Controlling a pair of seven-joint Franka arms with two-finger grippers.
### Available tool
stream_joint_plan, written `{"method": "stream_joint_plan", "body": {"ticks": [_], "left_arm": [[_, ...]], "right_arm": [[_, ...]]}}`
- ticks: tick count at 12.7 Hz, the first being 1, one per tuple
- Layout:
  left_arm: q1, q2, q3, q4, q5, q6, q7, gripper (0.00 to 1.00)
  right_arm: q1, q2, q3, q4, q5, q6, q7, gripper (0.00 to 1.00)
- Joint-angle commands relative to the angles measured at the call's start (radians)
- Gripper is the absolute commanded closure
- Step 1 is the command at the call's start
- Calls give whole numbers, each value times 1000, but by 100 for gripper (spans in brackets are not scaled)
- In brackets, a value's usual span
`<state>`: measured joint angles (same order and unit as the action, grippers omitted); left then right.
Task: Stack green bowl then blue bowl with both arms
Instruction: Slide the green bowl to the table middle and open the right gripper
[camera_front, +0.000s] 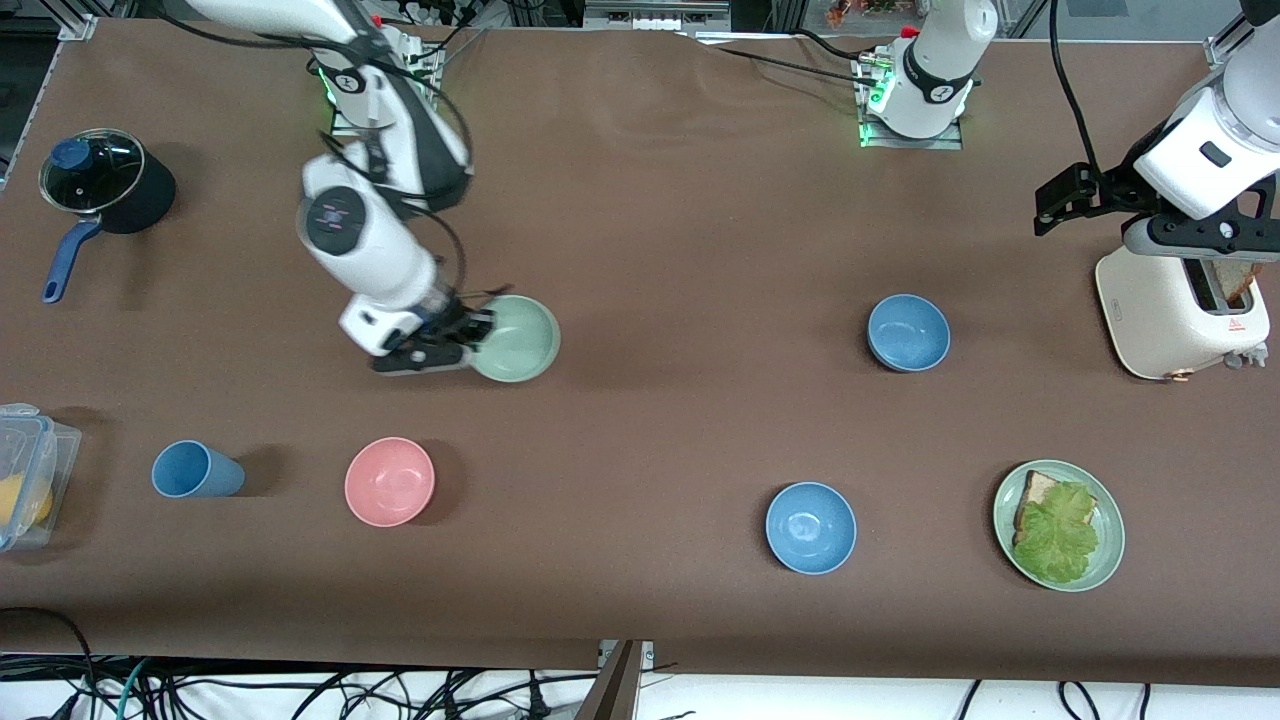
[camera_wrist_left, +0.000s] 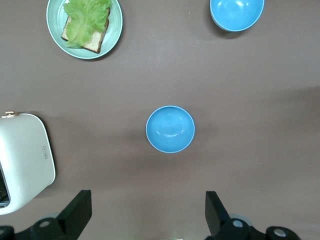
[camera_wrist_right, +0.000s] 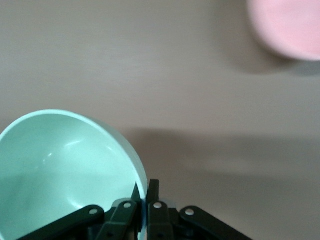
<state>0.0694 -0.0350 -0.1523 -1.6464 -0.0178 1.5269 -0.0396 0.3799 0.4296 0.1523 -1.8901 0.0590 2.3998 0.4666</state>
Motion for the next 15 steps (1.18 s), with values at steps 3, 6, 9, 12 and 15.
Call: {"method": "stream_joint_plan", "body": {"ticks": [3,6,9,12,15], "left_arm": [[4,3,-3,19,-28,-16,-9,0],[6,3,-1,17,-28,-16,-9,0],[6,3,-1,17,-28,-16,-11,0],[3,1,-4,17,-28,-16,-11,0],[-2,3,-6,19,-27,-16,-11,0]], "right_arm": [[210,286,-13,318,-48,-10,346,100],[260,320,-16,326,-74,67,431,100],[254,310,-16,327,-74,65,425,0],[225,232,-77,345,-73,-60,386,0],[137,131,-92,344,-67,-223,243,0]]}}
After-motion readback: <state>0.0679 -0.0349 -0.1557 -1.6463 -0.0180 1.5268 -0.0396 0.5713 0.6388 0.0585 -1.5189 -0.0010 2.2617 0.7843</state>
